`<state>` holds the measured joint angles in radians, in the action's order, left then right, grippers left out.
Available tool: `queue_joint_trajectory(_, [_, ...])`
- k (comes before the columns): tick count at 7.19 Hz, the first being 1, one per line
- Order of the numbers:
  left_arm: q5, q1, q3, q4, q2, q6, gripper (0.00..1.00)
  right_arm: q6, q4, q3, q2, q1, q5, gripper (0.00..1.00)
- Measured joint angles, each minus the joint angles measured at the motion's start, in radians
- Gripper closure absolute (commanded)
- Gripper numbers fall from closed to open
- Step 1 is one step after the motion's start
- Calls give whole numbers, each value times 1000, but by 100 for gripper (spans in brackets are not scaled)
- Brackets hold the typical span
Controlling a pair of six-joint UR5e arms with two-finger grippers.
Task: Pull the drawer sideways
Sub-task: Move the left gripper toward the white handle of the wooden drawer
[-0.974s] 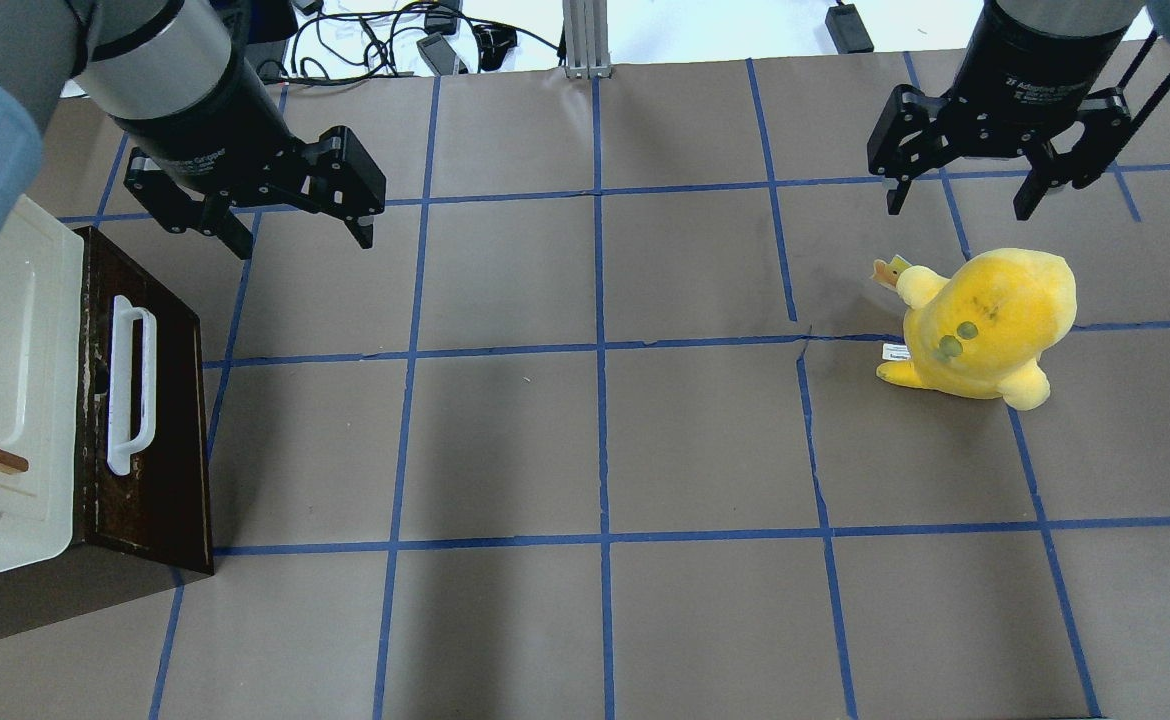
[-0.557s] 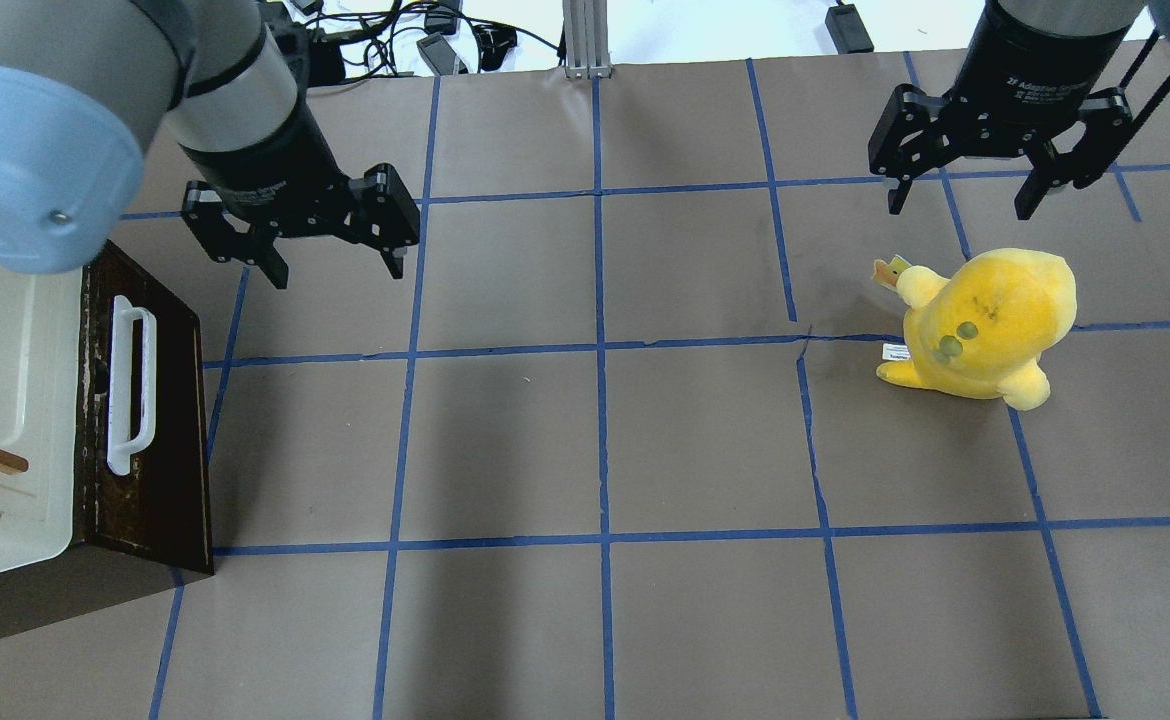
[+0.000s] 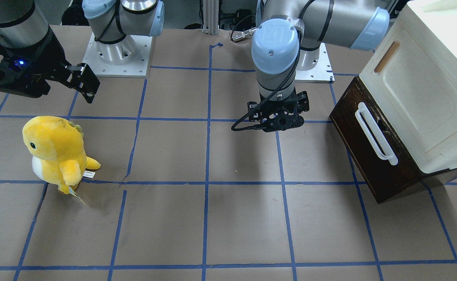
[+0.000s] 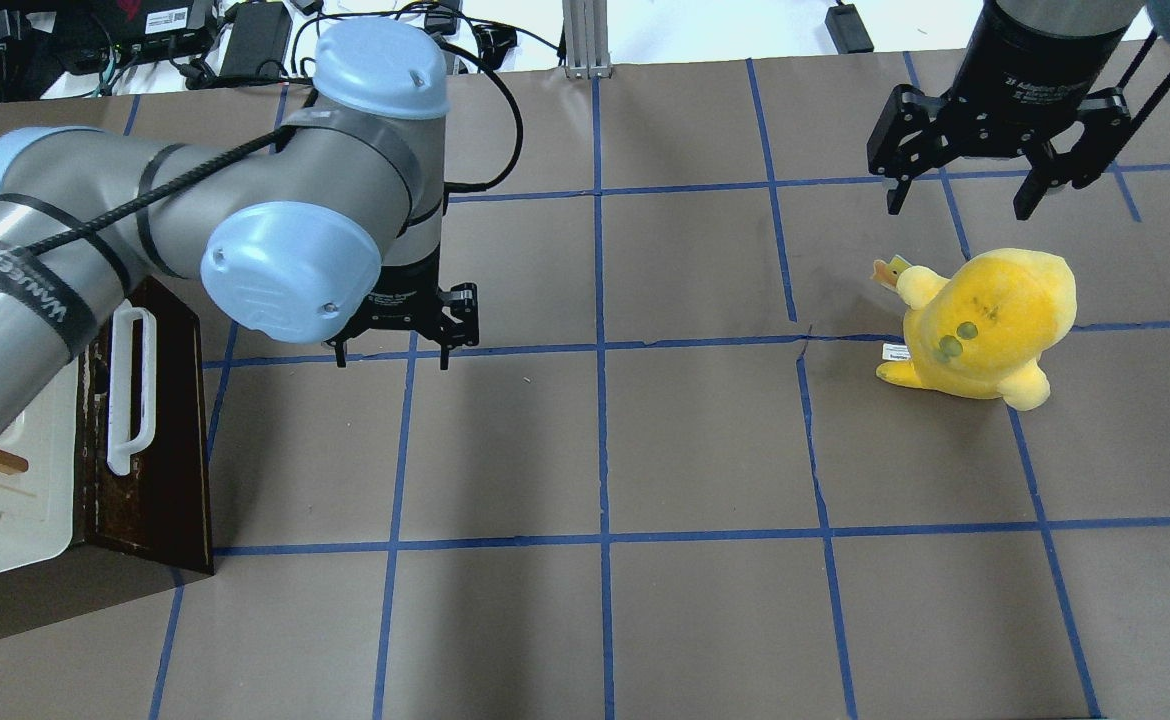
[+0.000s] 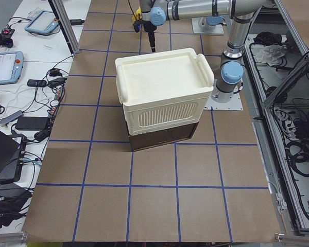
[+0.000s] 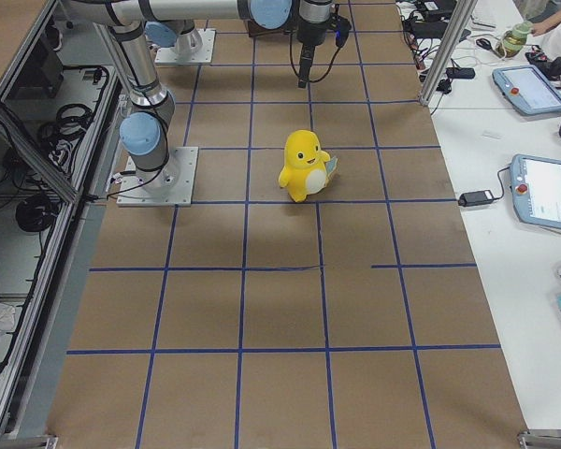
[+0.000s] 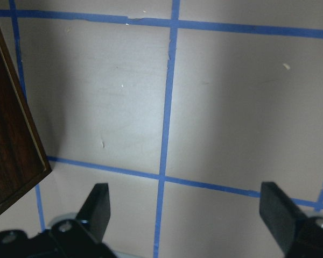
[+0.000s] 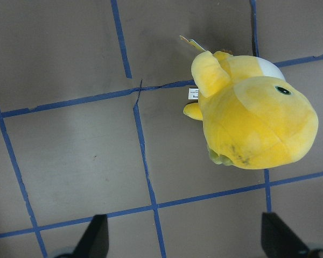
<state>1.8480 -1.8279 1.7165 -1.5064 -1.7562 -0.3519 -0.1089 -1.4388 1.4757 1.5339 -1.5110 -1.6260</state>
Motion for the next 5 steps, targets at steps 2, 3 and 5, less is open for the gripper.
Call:
queue_joint_trajectory(2, [185, -44, 36, -55, -77, -75, 0, 0, 0, 0, 0, 1, 0, 0])
queue_joint_trajectory(3, [263, -51, 49, -98, -102, -108, 0, 0, 0, 0, 0, 0, 0, 0])
queue_joint_trajectory(5, [468, -54, 70, -227, -147, -164, 0, 0, 0, 0, 0, 0, 0, 0])
